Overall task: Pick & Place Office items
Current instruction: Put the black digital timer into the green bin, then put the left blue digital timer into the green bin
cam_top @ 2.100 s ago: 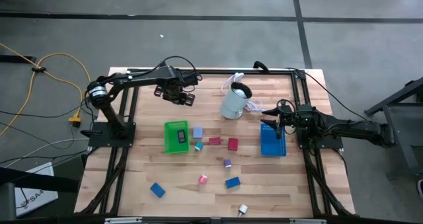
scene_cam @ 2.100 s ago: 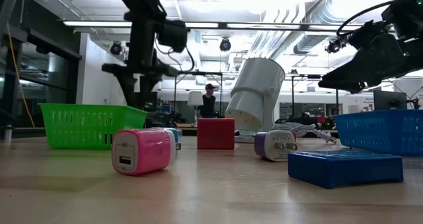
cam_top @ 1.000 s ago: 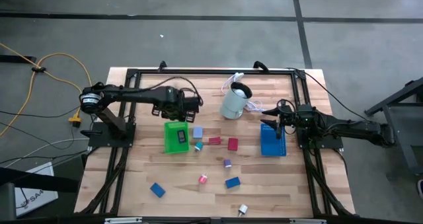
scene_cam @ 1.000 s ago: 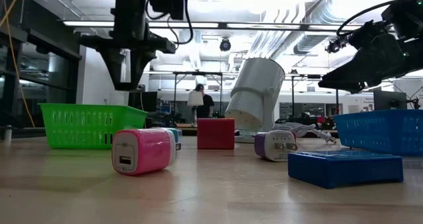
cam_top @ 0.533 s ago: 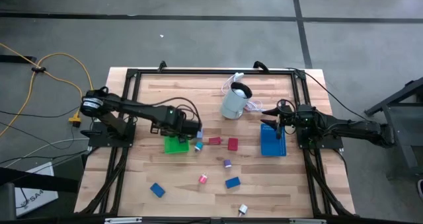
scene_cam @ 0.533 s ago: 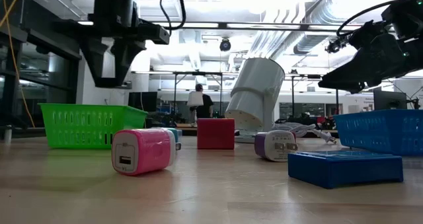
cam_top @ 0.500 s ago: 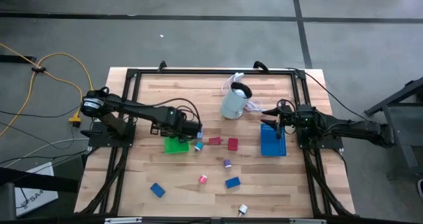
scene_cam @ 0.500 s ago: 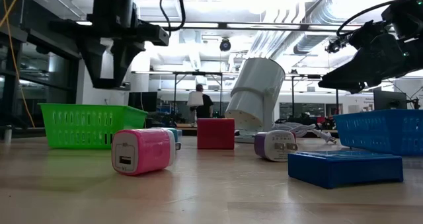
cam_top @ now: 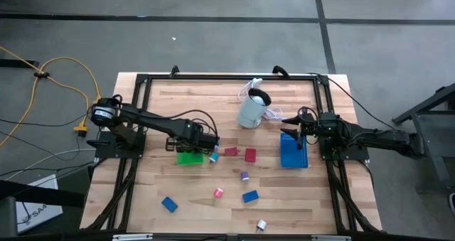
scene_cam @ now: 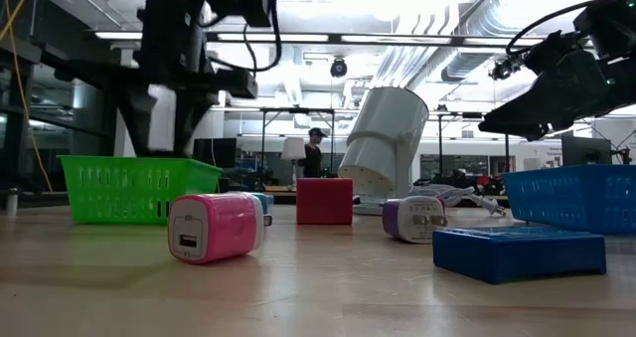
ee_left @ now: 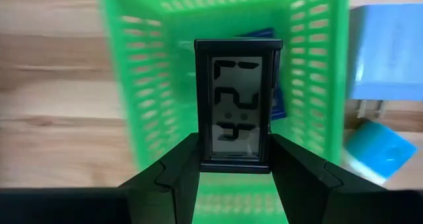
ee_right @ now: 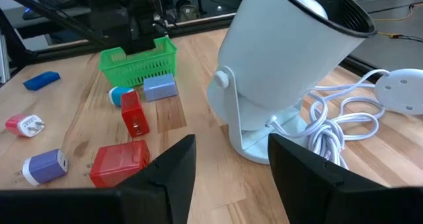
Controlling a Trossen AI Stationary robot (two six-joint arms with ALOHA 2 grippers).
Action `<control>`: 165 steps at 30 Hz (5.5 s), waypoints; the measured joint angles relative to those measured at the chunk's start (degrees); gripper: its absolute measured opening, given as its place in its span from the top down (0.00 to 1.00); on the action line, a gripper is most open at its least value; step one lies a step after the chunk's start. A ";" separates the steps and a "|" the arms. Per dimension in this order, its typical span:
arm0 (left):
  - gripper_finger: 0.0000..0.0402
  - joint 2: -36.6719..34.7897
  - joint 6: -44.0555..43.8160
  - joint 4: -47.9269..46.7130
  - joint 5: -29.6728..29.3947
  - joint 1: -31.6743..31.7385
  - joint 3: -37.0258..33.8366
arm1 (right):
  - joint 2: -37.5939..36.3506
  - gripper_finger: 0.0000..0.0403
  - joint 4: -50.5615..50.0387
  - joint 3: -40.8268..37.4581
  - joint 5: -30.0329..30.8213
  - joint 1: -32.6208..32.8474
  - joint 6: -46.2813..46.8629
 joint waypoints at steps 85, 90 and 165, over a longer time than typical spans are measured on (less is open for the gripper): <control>0.49 0.17 -3.07 8.56 2.10 0.09 -8.63 | 0.00 0.56 0.03 0.00 0.01 -0.01 0.00; 0.49 0.20 -3.07 8.56 2.12 0.09 -8.60 | 0.00 0.56 0.03 -0.01 0.01 -0.01 0.00; 0.49 -10.93 54.74 19.77 9.03 0.09 -8.47 | 0.02 0.56 0.05 -0.01 0.02 0.00 0.00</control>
